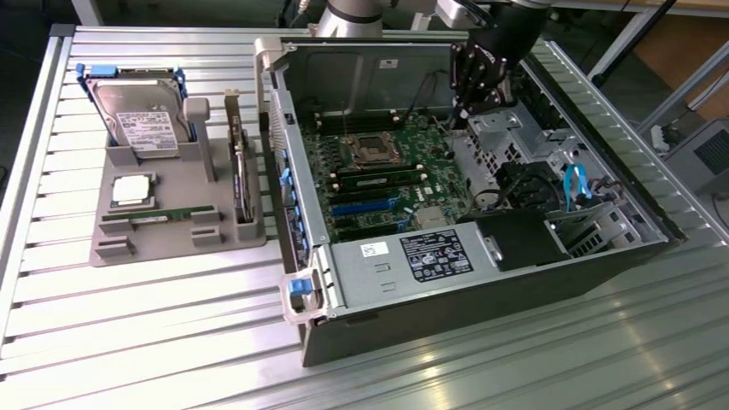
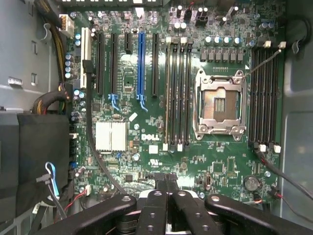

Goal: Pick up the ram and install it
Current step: 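Press down the ram until it locks into place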

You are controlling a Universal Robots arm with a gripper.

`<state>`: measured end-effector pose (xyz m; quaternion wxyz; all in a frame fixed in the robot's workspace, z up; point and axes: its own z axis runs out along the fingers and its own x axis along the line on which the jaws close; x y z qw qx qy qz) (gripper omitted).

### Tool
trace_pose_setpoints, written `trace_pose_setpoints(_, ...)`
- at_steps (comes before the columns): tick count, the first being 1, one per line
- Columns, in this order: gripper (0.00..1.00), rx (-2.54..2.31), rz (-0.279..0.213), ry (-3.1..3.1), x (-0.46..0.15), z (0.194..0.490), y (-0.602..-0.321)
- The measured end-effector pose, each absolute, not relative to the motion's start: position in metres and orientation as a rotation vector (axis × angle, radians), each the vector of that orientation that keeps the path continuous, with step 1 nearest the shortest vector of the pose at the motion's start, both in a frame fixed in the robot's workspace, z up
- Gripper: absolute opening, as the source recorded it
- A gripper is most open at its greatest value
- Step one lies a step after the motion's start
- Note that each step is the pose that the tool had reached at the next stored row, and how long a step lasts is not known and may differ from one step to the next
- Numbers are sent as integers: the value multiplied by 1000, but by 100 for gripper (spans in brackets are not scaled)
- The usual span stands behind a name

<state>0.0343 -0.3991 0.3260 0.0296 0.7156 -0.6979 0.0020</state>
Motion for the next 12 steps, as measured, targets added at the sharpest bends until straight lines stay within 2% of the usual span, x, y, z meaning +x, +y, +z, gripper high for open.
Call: trace_pose_setpoints(12, 10, 2207, 6, -2152, 24, 316, -399)
